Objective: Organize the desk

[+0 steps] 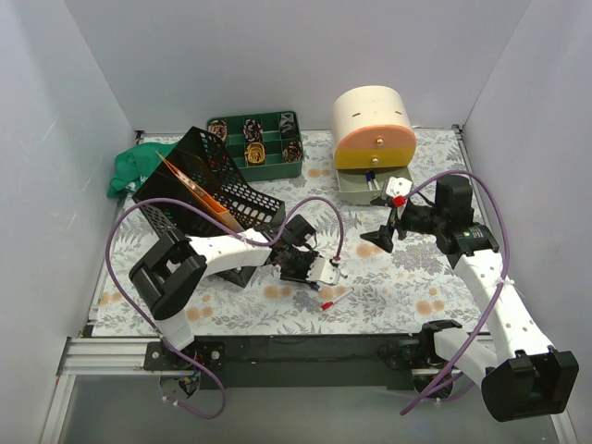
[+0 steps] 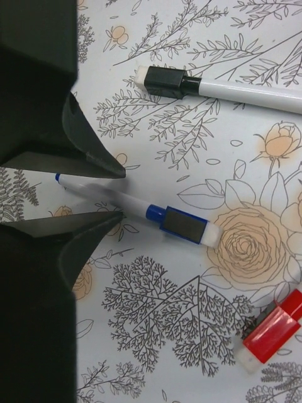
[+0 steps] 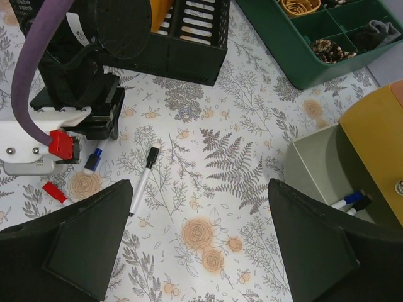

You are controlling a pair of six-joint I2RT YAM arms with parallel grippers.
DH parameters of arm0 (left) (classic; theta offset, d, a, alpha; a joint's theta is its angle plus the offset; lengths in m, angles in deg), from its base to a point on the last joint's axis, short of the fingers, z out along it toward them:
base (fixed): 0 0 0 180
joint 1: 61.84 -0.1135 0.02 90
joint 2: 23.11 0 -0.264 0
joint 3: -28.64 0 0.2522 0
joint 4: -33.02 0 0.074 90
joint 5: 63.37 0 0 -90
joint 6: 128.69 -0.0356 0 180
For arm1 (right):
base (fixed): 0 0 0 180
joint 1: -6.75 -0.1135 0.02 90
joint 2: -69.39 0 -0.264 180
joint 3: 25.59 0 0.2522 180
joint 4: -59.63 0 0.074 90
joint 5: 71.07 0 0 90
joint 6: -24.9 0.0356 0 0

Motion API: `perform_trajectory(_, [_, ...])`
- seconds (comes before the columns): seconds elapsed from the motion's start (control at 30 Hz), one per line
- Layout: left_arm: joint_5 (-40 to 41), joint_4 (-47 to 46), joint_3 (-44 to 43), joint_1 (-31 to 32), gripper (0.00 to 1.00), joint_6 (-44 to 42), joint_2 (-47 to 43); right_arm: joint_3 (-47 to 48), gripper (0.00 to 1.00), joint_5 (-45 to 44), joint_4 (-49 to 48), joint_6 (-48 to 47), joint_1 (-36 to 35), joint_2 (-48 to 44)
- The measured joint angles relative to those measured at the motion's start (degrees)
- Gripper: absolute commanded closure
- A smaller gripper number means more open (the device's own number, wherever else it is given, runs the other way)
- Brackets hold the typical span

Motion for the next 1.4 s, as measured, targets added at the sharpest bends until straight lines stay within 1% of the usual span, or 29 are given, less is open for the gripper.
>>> perform_trajectory(0.23, [0.07,1.55,-2.16,-0.04,0.8,-0.28,1.79,0.0,0.03,0.37,0.0,0.0,0.22,0.0])
perform_trajectory(0.33, [-0.33,2.19,-2.19,-0.04,0.8,-0.26,1.79,0.0,0.03,0.66,0.0,0.0,0.5,0.0])
perform_trajectory(0.4, [-0.92,2.38,-2.21,-0.04,0.73,-0.13,1.81,0.0,0.04,0.87,0.0,0.0,0.57,0.0])
perform_trajectory(0.47, [-1.51,2.51,-2.21,-0.04,0.7,0.0,1.84,0.0,0.04,1.09,0.0,-0.02,0.57,0.0])
perform_trajectory(0.57, [-2.16,2.47,-2.21,-0.04,0.67,0.28,1.9,0.0,0.03,1.44,0.0,0.0,0.57,0.0])
perform_trajectory(0.67, [-2.54,2.23,-2.21,-0.07,0.68,0.52,2.01,0.0,0.03,1.49,0.0,0.0,0.7,0.0])
perform_trajectory(0.77, [-2.97,2.12,-2.36,-0.09,0.71,0.57,2.32,0.0,0.03,1.53,0.0,0.0,0.87,0.02])
perform_trajectory(0.9, [-3.54,2.54,-3.67,-0.09,0.84,0.83,3.54,0.0,0.04,1.55,0.0,-0.02,0.96,0.04])
perform_trajectory(0.93, [-3.8,2.54,-4.02,-0.09,0.9,0.94,3.91,0.0,0.03,1.62,0.0,-0.02,0.98,0.04])
perform_trajectory(1.0, [-4.09,2.56,-4.26,-0.09,0.99,1.18,4.11,0.0,0.03,1.7,0.0,-0.02,1.07,0.04])
perform_trajectory(1.03, [-4.13,2.49,-4.26,-0.09,1.0,1.27,4.11,0.0,0.04,1.73,0.0,-0.02,1.18,0.04])
perform_trajectory(1.2, [-3.87,1.84,-4.26,-0.09,1.0,2.93,3.89,-0.02,0.04,2.08,0.04,-0.39,1.27,0.17])
perform_trajectory(1.3, [-3.98,0.31,-3.52,-0.15,1.0,5.77,3.15,-0.09,0.05,2.64,0.13,-0.96,1.27,0.66])
perform_trajectory(1.4, [-4.81,-2.99,-1.55,-0.52,1.0,10.45,0.09,-0.11,0.06,3.65,0.72,-1.88,1.27,1.92])
